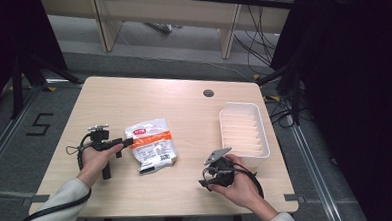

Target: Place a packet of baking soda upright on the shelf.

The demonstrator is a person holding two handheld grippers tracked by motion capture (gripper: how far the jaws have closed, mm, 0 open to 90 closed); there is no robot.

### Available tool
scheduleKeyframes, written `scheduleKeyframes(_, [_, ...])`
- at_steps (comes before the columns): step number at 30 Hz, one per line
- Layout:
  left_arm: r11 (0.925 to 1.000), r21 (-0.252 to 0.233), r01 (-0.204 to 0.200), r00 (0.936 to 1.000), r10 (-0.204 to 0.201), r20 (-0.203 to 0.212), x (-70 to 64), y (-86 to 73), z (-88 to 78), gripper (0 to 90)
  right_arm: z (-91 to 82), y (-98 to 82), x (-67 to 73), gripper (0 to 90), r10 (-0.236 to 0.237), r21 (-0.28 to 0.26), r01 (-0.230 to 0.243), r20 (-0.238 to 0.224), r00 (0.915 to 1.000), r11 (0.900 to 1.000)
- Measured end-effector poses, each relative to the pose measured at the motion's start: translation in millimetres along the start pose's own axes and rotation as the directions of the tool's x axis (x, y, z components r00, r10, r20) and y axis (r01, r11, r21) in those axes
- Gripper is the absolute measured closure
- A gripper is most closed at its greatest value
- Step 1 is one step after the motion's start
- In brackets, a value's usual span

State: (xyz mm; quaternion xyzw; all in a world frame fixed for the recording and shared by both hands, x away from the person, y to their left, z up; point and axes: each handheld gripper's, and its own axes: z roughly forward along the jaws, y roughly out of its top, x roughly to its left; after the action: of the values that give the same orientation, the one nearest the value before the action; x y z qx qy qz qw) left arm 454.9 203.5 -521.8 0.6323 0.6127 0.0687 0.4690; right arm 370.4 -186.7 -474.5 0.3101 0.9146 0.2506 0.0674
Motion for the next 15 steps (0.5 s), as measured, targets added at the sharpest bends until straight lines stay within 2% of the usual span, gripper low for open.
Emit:
scheduleKeyframes(3, [0.9999,0.01,-0.002,0.9999,0.002,0.01,-2.5,0.2,5.5,42.1,0.7,-0.3,-1.6,47.0,-0.015,-0.003,0.015,0.004,0.9999,1.0])
scheduleKeyframes(7, [0.9999,0.017,-0.001,0.9993,0.001,0.037,-5.9,-0.1,9.8,42.8,1.0,-0.8,-1.4,47.0,-0.004,0.0,0.004,0.0,1.0,1.0])
scheduleKeyframes(11, [0.9993,0.017,0.033,0.9973,-0.034,0.064,-7.1,-2.2,10.8,44.5,0.9,-0.9,-1.5,47.0,-0.005,-0.002,0.005,0.0,1.0,1.0])
scheduleKeyframes(15, [0.9995,0.017,0.026,0.9966,-0.027,0.078,-10.3,-4.7,12.0,45.7,0.1,-0.4,-1.2,47.0,-0.019,-0.007,0.019,-0.002,0.9998,1.0])
